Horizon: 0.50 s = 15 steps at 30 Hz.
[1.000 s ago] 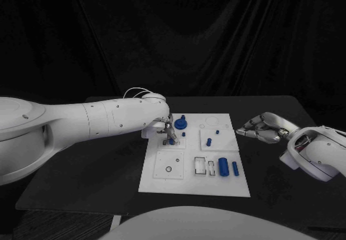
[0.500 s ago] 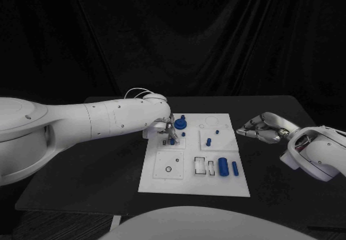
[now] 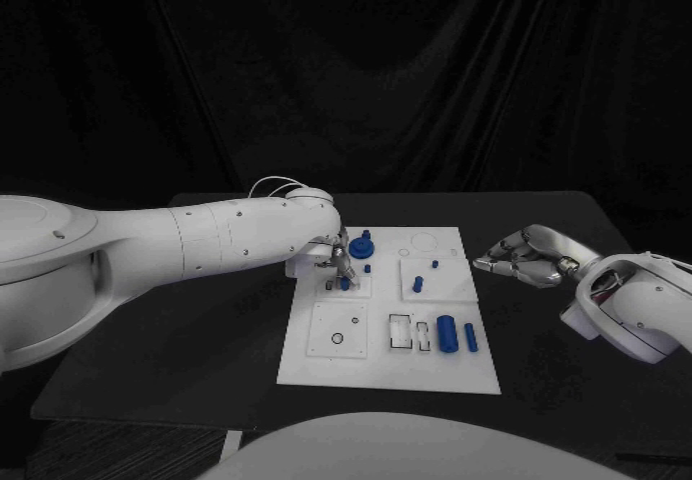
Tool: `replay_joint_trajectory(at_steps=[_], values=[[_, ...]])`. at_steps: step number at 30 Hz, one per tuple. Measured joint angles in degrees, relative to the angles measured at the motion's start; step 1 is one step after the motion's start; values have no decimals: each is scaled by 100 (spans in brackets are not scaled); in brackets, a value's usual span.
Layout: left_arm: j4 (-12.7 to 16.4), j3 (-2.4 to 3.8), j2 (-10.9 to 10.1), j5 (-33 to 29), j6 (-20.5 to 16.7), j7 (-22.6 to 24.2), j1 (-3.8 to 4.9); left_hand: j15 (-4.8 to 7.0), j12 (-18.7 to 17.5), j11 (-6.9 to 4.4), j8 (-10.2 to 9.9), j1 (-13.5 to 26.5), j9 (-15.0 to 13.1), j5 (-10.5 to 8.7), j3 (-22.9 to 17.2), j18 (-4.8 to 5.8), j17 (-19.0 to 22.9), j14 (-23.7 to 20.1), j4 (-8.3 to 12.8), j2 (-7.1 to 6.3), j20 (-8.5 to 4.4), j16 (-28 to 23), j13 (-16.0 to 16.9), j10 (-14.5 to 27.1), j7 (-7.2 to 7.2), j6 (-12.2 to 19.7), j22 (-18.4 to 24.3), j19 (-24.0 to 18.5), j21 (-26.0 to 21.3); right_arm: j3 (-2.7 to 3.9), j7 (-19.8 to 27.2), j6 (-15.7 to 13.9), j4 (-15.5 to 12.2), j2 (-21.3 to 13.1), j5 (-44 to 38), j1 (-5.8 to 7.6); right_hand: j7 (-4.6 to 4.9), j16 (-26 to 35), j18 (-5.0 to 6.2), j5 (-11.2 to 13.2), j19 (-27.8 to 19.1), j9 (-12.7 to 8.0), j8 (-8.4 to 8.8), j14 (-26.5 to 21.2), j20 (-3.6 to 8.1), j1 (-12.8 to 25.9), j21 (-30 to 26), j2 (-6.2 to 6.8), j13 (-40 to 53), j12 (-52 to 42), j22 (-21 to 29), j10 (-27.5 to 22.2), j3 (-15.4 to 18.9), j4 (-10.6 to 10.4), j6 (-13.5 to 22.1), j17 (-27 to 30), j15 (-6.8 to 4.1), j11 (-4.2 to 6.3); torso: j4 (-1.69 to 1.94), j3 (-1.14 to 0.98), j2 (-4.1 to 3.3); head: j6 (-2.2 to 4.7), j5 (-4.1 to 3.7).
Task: Assemble the parts on the task board
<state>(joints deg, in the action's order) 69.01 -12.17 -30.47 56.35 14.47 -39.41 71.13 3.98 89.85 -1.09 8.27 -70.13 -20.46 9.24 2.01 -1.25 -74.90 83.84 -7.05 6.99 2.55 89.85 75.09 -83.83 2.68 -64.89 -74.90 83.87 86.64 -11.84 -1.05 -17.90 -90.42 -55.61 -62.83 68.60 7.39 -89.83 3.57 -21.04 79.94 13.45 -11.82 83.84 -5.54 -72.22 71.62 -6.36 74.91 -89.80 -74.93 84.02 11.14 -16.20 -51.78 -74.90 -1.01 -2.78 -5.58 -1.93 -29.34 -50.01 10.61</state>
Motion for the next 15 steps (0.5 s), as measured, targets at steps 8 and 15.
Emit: replay_joint_trajectory(at_steps=[8, 15], values=[[-5, 1, -22, 0, 5, -1, -8, 0, -1, 0, -50, 122, 3, -217, 15, 0, 0, 0, -110, -59, 0, 0, -2, 0, 34, 34, 0, 0, -8, 0, -4, 9, 0, 0, 0, -1, 0, 0, 0, 0, 0, 0, 0, 0, 0, 0, 0, 0, 0, 0, 0, 0, 0, 0, 0, 0, 0, 0, 1, 1, -1, 0, 3], [-5, 1, -29, 0, 8, -5, -11, 0, -1, 0, -73, 201, -22, -398, 73, 0, 0, 0, -197, -60, 0, 0, -2, 0, 60, 59, 0, 0, -22, 0, -9, 18, 0, -1, 0, -4, 0, 0, 0, 0, 0, 0, 0, 0, 0, 0, 0, 0, 0, 0, 1, 0, 0, 0, 0, 0, 0, 0, 2, 1, 0, 0, -2]])
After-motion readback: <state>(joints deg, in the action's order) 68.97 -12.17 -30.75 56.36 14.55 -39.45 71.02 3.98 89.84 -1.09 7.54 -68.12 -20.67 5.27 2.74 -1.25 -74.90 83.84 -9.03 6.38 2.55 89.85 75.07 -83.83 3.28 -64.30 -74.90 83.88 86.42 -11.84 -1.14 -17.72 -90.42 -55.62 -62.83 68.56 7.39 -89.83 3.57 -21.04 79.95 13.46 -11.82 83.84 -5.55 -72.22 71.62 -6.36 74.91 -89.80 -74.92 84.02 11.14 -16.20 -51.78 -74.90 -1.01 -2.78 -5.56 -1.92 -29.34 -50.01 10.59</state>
